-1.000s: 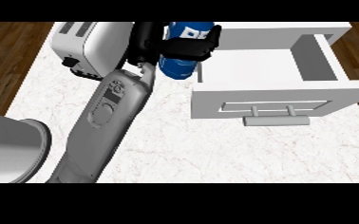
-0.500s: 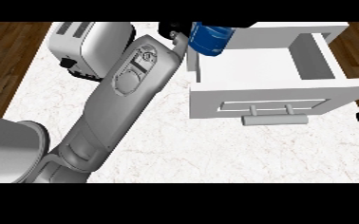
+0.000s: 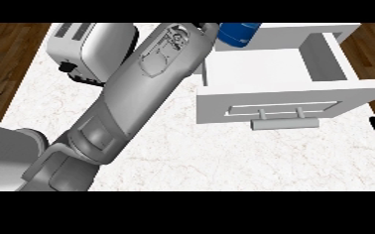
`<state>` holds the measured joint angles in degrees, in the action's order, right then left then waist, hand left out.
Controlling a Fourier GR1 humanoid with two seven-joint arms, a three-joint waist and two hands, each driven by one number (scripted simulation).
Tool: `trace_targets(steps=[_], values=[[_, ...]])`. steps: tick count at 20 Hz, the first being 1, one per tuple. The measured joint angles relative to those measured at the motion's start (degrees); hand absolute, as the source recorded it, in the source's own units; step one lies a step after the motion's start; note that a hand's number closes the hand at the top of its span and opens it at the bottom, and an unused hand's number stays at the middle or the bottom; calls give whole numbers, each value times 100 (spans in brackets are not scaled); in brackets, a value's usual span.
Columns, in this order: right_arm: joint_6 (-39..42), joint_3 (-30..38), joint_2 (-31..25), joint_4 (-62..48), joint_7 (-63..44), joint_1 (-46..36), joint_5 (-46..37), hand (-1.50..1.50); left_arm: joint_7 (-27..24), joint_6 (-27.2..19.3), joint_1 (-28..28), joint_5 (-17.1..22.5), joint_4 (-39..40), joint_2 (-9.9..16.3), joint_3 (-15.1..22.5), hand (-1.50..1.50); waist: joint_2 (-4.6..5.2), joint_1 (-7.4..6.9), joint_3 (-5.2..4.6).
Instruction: Pick up the can, place it into the drawer and close the drawer
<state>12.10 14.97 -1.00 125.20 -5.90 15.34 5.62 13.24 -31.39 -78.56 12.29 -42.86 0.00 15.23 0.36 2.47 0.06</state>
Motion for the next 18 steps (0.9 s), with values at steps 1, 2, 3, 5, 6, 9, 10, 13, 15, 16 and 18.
trace_targets(steps=[1, 2, 3, 5, 6, 9, 10, 13, 15, 16, 18], values=[[-19, -16, -10, -33, -25, -67, -35, -150, -69, -30, -53, 104, 118, 1, 82, 150, 6, 13, 1], [-24, -7, -27, -9, -88, -94, -7, -150, -105, -69, -173, 174, 268, 1, 122, 150, 12, 33, 2], [-25, 34, -57, -78, -78, -153, 8, -150, -125, -77, -288, 250, 388, 0, 152, 150, 15, 40, 2], [21, 37, -54, -110, -10, -125, 26, -150, -257, -92, -403, 380, 647, 0, 239, 150, 25, 76, 4], [0, -20, -23, -100, 17, -77, -35, -150, -283, -118, -437, 441, 703, 0, 329, 150, 22, 77, 4], [-8, -46, -27, -169, 17, -173, -56, -150, -396, -162, -569, 697, 981, 1, 499, 150, 38, 129, 6], [-45, -32, -44, -213, -12, -271, -67, -150, -418, -185, -598, 784, 1040, 0, 580, 150, 42, 137, 7], [-20, -13, -69, -223, -26, -303, -19, -150, -666, -189, -525, 965, 1263, 0, 763, 150, 52, 169, 7], [-67, -24, -63, -236, -65, -365, -61, -150, -786, -172, -579, 1027, 1444, 0, 825, 150, 55, 161, 6], [-88, -60, -68, -254, -87, -428, -117, -150, -839, -207, -623, 1067, 1530, 1, 852, 150, 64, 177, 7], [-80, -10, -130, -234, -169, -497, -53, -150, -947, -302, -638, 1153, 1635, 1, 955, 150, 71, 219, 8]])
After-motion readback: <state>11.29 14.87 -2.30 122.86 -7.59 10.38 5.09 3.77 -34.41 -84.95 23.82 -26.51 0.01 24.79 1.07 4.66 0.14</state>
